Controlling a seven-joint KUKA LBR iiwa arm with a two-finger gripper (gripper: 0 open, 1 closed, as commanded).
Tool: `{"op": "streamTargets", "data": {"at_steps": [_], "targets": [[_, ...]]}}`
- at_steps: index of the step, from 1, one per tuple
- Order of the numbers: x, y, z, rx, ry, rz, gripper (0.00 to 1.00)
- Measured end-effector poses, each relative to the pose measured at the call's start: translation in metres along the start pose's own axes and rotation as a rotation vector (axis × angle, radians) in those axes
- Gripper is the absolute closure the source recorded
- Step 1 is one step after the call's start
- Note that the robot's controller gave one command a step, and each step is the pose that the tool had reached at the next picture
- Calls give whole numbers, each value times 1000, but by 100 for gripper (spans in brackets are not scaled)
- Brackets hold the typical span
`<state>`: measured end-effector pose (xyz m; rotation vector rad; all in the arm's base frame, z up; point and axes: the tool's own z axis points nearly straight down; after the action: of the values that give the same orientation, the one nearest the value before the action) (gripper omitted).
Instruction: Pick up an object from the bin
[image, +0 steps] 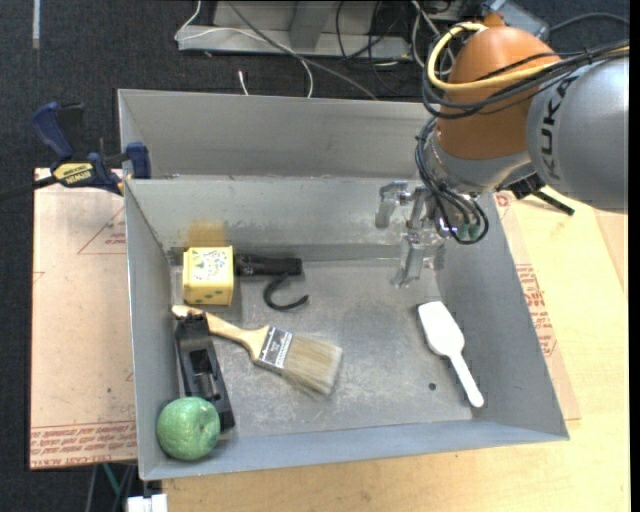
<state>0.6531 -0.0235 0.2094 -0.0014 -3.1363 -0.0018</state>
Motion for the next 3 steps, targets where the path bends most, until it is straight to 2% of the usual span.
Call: {"op": "streamTargets", "data": {"at_steps": [1, 2, 3], "targets": [[-2, 0, -5, 1, -8, -1, 0], [81, 19, 143, -2, -3, 132, 0], [82, 26, 83, 0, -26, 28, 0]]}}
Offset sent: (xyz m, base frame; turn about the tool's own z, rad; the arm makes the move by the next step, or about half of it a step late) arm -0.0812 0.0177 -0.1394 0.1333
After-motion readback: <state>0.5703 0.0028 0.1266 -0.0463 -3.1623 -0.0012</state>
